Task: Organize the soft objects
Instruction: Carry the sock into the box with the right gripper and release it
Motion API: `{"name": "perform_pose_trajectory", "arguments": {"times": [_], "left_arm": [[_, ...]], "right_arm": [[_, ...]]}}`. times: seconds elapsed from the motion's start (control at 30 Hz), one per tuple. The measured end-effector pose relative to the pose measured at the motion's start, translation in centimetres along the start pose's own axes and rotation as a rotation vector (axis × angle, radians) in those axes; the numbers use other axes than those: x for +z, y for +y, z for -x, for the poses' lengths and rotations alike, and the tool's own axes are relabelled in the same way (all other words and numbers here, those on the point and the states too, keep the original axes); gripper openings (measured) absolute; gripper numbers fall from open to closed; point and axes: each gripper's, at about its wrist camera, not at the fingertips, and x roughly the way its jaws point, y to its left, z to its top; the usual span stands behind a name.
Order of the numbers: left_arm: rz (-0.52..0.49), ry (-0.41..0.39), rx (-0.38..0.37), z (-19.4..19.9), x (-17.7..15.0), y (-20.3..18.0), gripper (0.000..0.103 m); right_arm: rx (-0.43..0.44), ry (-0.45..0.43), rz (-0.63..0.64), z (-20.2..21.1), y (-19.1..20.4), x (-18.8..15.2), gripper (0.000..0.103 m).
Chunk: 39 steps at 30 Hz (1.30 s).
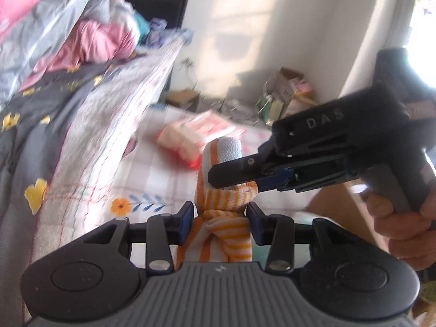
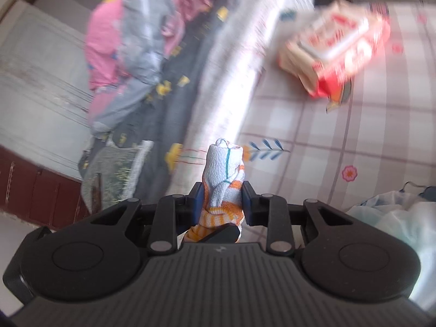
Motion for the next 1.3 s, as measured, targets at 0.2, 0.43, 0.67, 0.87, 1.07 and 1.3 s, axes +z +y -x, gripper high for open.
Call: {"name": "perform_pose_trajectory", "arguments": {"times": [0.2,0.43,0.67,0.87,1.07,1.3], "left_arm": [[-0.033,-0.030,-0.167,2.9,-0.1,-6.4,0.044],[-0.143,0.058,-0.401,2.1,-3.3,-16.5,0.049],[-0.186,0.176,-0.541,0.0,-6.6,-21.5,0.052],[-0.144,0.167,-0.481,-0.9,-6.8,-19.0,0.054],[-0.088,0.153,-0.404,0.7,-6.8,-16.5,0.054],[-0.048,0.153,-0.339,1.7,-7.2,-13.6,0.055]], "right_arm": [[-0.023,-0.106,0.047,10.5,-0.1,-3.5,0.027],[-0.159,-0.196,0.015,22.2,-4.7,-10.6,0.027],[-0.379,-0.209,-0.043,29.4,-10.5,-17.9,0.027],[-0.565,-0.079,-0.003,30.1,-13.8,-21.4,0.027],[-0.648,0.126,0.102,23.4,-16.0,-21.2,0.027],[-0.601,0.277,0.081,18.3,-18.3,-20.2,0.031]]}}
